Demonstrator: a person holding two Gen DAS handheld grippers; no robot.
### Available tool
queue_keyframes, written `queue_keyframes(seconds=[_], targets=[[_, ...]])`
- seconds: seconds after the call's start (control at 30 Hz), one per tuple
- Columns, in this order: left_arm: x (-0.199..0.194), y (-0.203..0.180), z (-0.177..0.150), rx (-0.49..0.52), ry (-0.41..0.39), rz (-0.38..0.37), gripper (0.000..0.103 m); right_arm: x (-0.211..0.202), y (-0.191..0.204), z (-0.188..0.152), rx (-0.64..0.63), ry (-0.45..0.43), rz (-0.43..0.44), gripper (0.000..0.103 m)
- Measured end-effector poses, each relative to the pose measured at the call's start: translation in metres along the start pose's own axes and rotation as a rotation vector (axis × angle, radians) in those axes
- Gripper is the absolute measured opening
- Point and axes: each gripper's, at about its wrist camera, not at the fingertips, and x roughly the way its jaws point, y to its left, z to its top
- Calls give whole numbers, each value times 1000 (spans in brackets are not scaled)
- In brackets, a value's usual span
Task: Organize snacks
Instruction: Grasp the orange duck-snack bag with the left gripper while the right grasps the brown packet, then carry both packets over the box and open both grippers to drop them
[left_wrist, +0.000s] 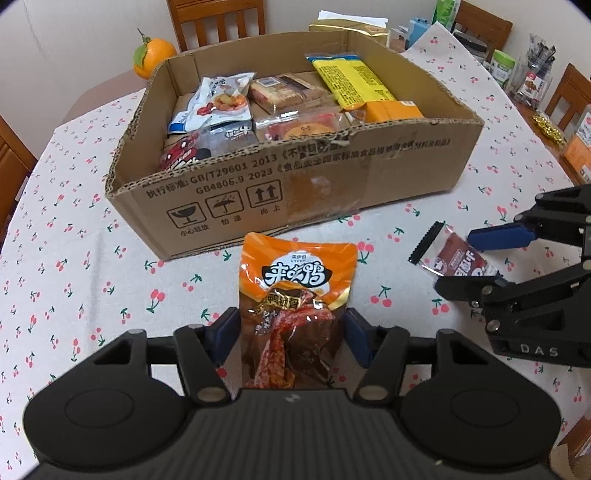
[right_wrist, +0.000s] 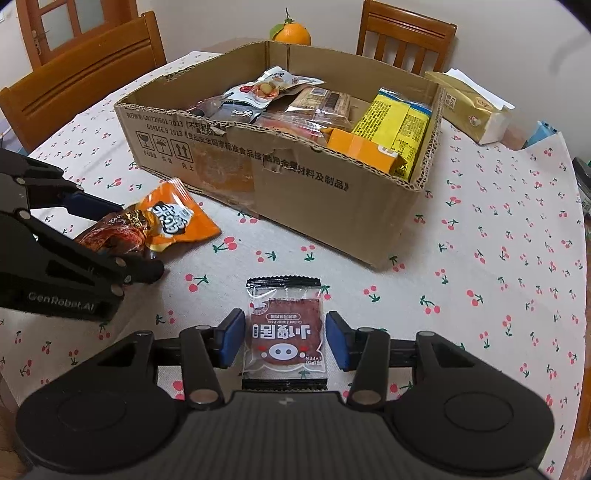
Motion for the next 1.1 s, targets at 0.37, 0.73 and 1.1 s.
queue_keyframes(seconds=[0.37, 0.73, 1.1], targets=[[-10, 0, 2, 26, -4, -35, 60, -11, 3, 4, 5, -6, -16, 50], [-38, 9, 5, 47, -28, -54, 60, -40, 5, 10, -23, -34, -33, 50], [-55, 16, 10, 61, -62, -74, 60, -63, 10, 23, -31, -89, -42, 50]])
